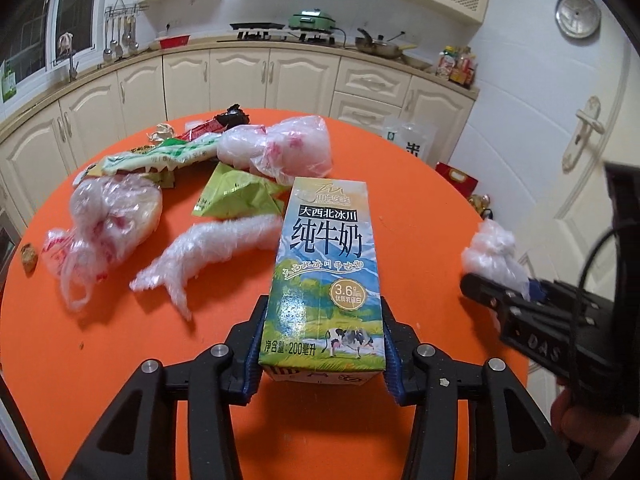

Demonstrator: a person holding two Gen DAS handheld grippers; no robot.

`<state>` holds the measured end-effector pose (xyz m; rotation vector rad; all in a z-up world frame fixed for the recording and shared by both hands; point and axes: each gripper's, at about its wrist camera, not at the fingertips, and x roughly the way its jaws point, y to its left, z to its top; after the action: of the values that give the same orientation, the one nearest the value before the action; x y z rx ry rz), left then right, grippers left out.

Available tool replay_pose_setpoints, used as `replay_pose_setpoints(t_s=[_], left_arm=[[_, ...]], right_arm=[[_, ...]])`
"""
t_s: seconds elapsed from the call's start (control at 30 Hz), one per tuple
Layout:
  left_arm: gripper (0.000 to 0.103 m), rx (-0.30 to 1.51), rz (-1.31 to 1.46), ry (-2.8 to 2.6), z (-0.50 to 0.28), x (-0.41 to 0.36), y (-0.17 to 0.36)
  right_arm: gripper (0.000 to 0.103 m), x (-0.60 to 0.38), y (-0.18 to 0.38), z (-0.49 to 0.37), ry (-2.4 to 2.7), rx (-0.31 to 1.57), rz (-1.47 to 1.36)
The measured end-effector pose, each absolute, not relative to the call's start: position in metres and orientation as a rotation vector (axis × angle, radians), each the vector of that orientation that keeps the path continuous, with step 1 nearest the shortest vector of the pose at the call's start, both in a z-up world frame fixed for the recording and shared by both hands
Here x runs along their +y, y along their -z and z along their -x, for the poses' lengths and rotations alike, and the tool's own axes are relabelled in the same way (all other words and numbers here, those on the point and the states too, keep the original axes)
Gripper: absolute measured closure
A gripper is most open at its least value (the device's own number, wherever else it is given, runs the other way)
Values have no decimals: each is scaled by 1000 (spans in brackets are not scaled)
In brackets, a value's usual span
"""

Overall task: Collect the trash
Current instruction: 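Carry both items to the blue bin and open both grippers over it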

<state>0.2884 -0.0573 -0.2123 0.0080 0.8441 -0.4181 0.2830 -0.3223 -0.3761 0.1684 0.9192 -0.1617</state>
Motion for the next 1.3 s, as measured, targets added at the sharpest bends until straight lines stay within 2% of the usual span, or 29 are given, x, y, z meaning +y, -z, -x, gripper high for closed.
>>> replay_pose_setpoints(t_s=[0.13,0.4,0.7,1.03,1.3], left_arm=[[59,850,-2,405,-274,-55,212],[59,754,-25,432,-258,-83,171],[59,695,-66,572,-267,-166,142],[59,794,-89,736,-326,-304,174],[59,989,-169,716,-400,-396,259]], right_arm=[[66,-324,376,-280,151,917,-179],[66,-339,354,-271,133,850,-209],[66,-419,317,-251,187,733,-300],[66,-579,339,-238,349,733,-440],[66,-664,438,-271,330,883,-565]])
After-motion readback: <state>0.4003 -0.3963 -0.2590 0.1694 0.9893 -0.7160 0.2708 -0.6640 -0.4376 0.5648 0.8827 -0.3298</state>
